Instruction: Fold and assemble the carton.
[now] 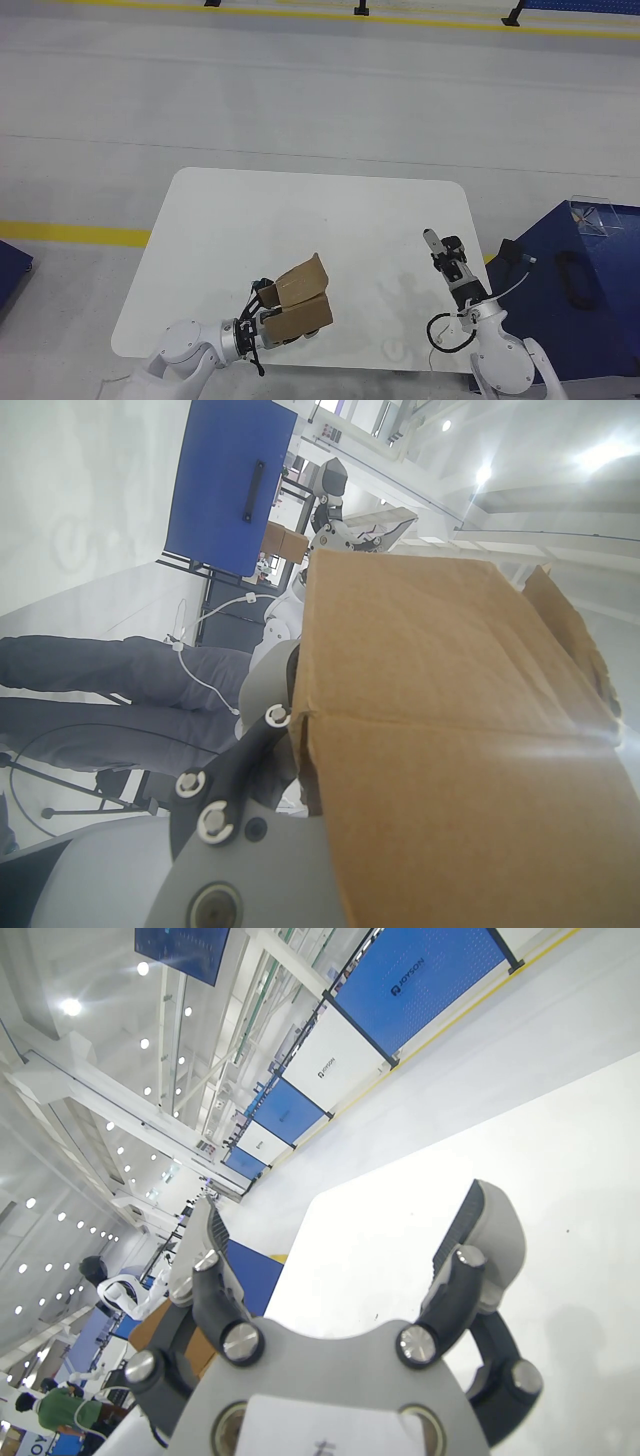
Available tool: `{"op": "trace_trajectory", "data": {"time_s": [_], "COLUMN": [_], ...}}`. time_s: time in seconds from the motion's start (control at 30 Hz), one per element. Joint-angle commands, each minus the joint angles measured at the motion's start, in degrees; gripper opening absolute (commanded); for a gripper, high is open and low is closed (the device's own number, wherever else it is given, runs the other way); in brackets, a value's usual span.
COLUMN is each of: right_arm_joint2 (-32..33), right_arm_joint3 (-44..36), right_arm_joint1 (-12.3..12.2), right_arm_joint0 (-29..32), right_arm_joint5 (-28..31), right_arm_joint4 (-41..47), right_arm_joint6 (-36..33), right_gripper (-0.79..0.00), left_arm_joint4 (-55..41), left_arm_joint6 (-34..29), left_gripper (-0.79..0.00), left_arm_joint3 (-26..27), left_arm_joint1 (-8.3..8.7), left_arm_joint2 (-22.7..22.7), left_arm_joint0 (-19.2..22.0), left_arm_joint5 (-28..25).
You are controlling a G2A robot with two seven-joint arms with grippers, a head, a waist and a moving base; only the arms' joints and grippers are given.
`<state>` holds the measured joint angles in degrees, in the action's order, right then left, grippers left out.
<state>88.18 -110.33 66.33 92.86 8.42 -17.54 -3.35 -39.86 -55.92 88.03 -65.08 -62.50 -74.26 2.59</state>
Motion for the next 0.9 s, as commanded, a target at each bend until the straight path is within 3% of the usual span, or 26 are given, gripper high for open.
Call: {"op": "trace_trajectory", "data": {"time_s": [0.0,0.2,0.33,0.43,0.57,0.63,0.73,0.8,0.87], "right_arm_joint2": [-0.11,-0.11,-0.11,-0.11,-0.11,-0.11,-0.11,-0.11,-0.11], "right_arm_joint3": [0.04,0.04,0.04,0.04,0.04,0.04,0.04,0.04,0.04], "right_arm_joint1": [0.00,0.00,0.00,0.00,0.00,0.00,0.00,0.00,0.00], "right_arm_joint0": [-0.08,-0.08,-0.08,-0.08,-0.08,-0.08,-0.08,-0.08,-0.08], "right_arm_joint5": [-0.05,-0.05,-0.05,-0.05,-0.05,-0.05,-0.05,-0.05,-0.05], "right_arm_joint4": [-0.15,-0.15,-0.15,-0.15,-0.15,-0.15,-0.15,-0.15,-0.15], "right_arm_joint6": [-0.09,-0.09,-0.09,-0.09,-0.09,-0.09,-0.09,-0.09,-0.09], "right_gripper": [0.000,0.000,0.000,0.000,0.000,0.000,0.000,0.000,0.000], "left_arm_joint4": [0.00,0.32,4.46,-7.60,-29.48,-39.24,-51.92,-53.90,-54.09], "left_arm_joint6": [0.00,0.57,9.82,25.12,49.96,65.06,87.47,99.96,107.81], "left_gripper": [-0.785,-0.785,-0.785,-0.785,-0.785,-0.785,-0.785,-0.785,-0.785], "left_arm_joint3": [0.00,0.14,10.62,20.91,28.02,27.44,26.47,25.40,23.89], "left_arm_joint1": [0.00,0.01,0.38,-0.38,-2.80,-4.29,-6.71,-8.03,-9.18], "left_arm_joint2": [0.00,-0.11,-0.40,-0.55,2.56,4.75,9.22,11.14,13.68], "left_arm_joint0": [0.00,0.04,-1.00,-3.88,-6.09,-5.63,-3.51,-0.12,2.42], "left_arm_joint5": [0.00,-0.10,10.70,27.02,34.46,31.01,20.82,13.18,7.93]}}
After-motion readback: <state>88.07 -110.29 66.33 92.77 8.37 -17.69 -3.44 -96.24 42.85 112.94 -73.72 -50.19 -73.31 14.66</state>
